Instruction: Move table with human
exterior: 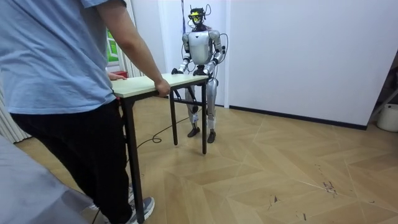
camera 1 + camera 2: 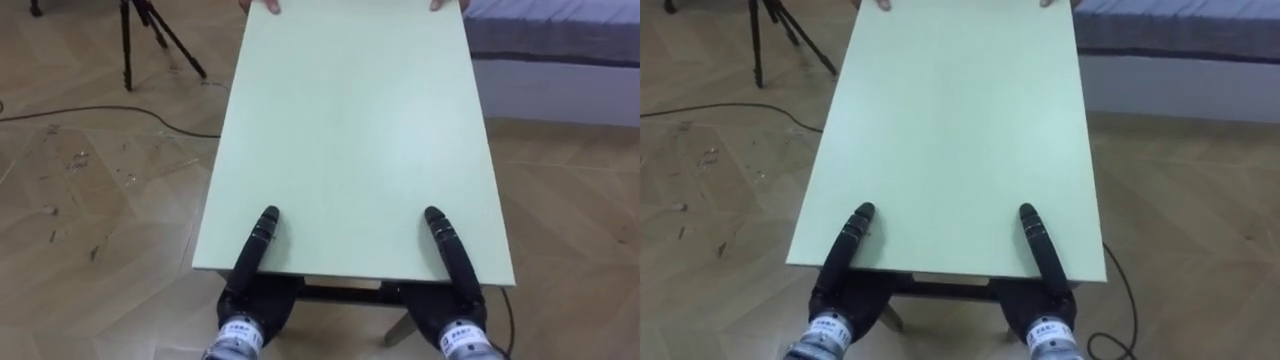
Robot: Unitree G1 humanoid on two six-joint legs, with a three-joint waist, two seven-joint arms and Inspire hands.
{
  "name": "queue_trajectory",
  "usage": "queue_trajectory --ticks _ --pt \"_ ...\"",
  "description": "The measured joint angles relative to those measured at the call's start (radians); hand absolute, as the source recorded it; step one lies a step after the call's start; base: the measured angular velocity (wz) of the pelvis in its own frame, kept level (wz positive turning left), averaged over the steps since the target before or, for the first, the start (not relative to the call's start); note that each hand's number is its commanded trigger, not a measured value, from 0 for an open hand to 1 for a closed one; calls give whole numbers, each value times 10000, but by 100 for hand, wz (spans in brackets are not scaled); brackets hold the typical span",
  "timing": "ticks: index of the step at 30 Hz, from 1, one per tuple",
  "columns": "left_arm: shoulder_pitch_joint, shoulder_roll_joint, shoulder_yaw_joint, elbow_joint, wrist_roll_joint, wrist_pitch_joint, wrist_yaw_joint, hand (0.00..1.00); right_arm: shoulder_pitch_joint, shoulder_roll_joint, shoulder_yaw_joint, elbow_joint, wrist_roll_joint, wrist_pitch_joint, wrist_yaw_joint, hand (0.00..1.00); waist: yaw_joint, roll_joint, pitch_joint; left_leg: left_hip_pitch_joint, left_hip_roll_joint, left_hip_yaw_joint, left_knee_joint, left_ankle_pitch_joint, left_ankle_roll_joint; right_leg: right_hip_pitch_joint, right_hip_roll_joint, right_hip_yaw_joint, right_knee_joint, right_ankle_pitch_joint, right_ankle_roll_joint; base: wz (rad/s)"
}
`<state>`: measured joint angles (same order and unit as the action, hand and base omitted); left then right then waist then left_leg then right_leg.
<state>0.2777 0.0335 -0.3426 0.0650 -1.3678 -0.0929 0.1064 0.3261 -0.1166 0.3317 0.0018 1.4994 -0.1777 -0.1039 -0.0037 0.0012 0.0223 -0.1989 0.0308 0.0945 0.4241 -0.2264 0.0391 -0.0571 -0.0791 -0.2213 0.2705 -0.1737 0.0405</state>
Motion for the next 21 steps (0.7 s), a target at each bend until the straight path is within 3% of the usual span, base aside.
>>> queue_trajectory --ticks 2,3,4,5,6,7,8,10,11,13,14,15,16,17,18,20,21 --pt "7 156 -170 -9 -54 -20 -10 100 185 9 10 -1 54 -82 164 100 226 2 -1 -74 107 -88 152 -41 -109 -265 160 182 312 -111 -225 -9" --pt "0 243 -206 -32 -58 -11 -34 100 234 20 10 3 100 -90 256 100 308 6 -16 -174 68 -411 84 -26 -313 -411 403 461 200 -142 -349 0" --pt "-5 360 -205 -40 -58 0 -80 100 303 120 17 42 156 -86 349 100 387 -208 -144 -174 -108 -841 -463 313 -931 -682 640 884 -126 -11 -586 0" --pt "4 366 -155 -84 -57 10 -156 100 289 90 62 28 170 -94 488 100 445 -383 -147 -244 55 -1100 -324 421 -1782 -856 449 835 -326 301 -840 -27" --pt "79 334 -110 -99 -58 -13 -220 100 202 31 131 59 170 -90 489 100 558 -311 -106 -302 463 -836 659 175 -1660 -855 586 741 -257 355 -949 -66" --pt "325 239 1 -101 -180 -30 -280 100 -7 -154 310 270 218 -48 489 100 702 25 -135 -160 1477 -510 2767 -154 -1450 -793 1048 482 -90 418 -1158 -71" --pt "413 263 42 -97 -371 26 -409 100 -63 -214 361 274 201 -18 507 100 629 280 -106 110 2234 -546 4116 -188 -1413 -857 1307 98 84 293 -1390 -43" --pt "308 308 79 -101 -425 85 -552 100 -113 -270 355 209 189 -50 635 100 311 318 -103 560 2747 -869 4502 -107 -1441 -1344 1319 -295 494 230 -1490 35" --pt "193 301 72 -132 -469 159 -578 100 -115 -276 305 69 193 -99 641 100 138 330 -97 1023 2911 -890 4219 48 -1576 -1669 1256 -308 707 220 -1501 46" --pt "39 325 10 -213 -506 197 -577 100 -139 -351 167 -15 217 -88 756 100 -125 395 -76 1745 2924 -897 3071 193 -1701 -2190 1094 -416 979 252 -1449 43" --pt "-190 375 -41 -234 -505 195 -573 100 -211 -356 74 -64 294 -97 857 100 -315 536 -2 2072 2943 -884 1963 160 -1749 -2560 982 -506 1191 323 -1338 49" --pt "-336 385 -74 -230 -506 195 -561 100 -262 -340 4 -92 321 -100 877 100 -377 620 21 2222 2932 -859 1446 153 -1745 -2798 951 -504 1324 370 -1267 36" --pt "-619 412 -85 -229 -488 171 -515 100 -458 -320 -99 -91 364 -80 891 100 -471 759 41 2389 2856 -694 369 -107 -1759 -3318 853 -486 1656 465 -1143 23" --pt "-967 507 -118 -214 -488 141 -457 100 -645 -248 -199 -77 408 -49 906 100 -595 787 37 2455 2661 -628 -569 -669 -2006 -3914 631 -300 1984 633 -967 24" --pt "-1118 532 -131 -210 -488 125 -428 100 -727 -201 -278 -76 425 -31 925 100 -695 794 36 2438 2498 -592 -991 -843 -2038 -4173 496 -124 2060 745 -816 32" --pt "-1459 498 -268 -95 -490 19 -360 100 -885 -159 -623 -74 403 149 963 100 -834 793 36 2360 1695 -5 -1955 -1067 -1855 -4859 -66 554 2046 1483 -328 15" --pt "-1456 471 -310 -28 -488 0 -362 100 -829 -151 -696 -55 392 212 988 100 -837 796 34 2375 1488 73 -2055 -1093 -1807 -4854 -230 603 1917 1638 -227 0"
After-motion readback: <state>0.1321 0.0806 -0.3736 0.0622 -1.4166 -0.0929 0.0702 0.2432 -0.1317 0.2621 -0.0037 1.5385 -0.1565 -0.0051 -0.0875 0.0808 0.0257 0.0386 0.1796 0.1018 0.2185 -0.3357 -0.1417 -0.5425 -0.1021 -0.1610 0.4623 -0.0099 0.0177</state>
